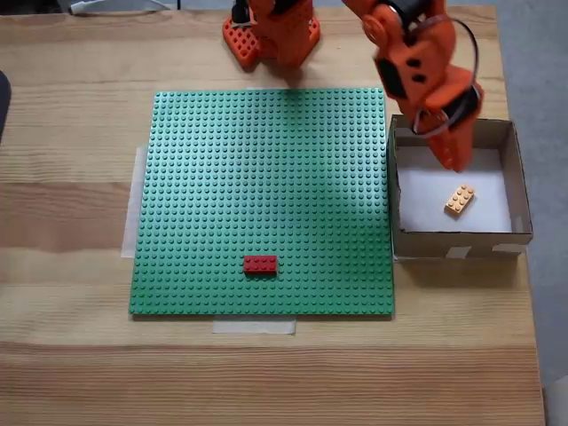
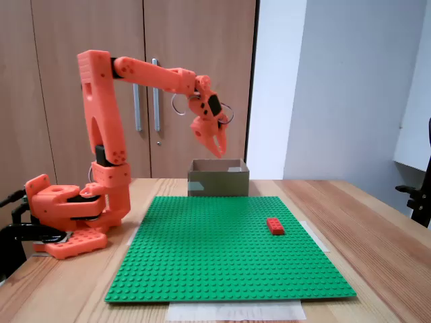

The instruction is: Pick the yellow lego block and put it in the box.

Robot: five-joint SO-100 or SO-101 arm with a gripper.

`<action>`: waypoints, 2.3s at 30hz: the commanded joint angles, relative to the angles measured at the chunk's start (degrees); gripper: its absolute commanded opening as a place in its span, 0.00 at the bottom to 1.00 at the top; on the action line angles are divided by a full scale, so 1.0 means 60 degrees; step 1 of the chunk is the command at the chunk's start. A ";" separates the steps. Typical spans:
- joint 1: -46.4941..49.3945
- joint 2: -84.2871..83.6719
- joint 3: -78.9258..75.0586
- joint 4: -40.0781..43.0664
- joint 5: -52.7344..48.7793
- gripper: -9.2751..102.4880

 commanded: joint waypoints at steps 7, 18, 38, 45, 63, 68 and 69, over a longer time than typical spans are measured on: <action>0.0659 0.3252 0.1230 0.0073 -0.0483 0.07; 0.3237 0.6226 0.2314 0.0732 -0.0952 0.07; 0.6621 1.0312 0.6460 -0.0234 -0.0806 0.07; 0.6694 1.1733 0.8364 -0.0161 -0.0542 0.07; 0.6870 1.3594 1.1704 -0.0879 -0.0161 0.07; 0.6885 1.4004 1.2393 -0.0967 -0.0103 0.07; 0.6885 1.4062 1.2524 -0.1025 -0.0146 0.07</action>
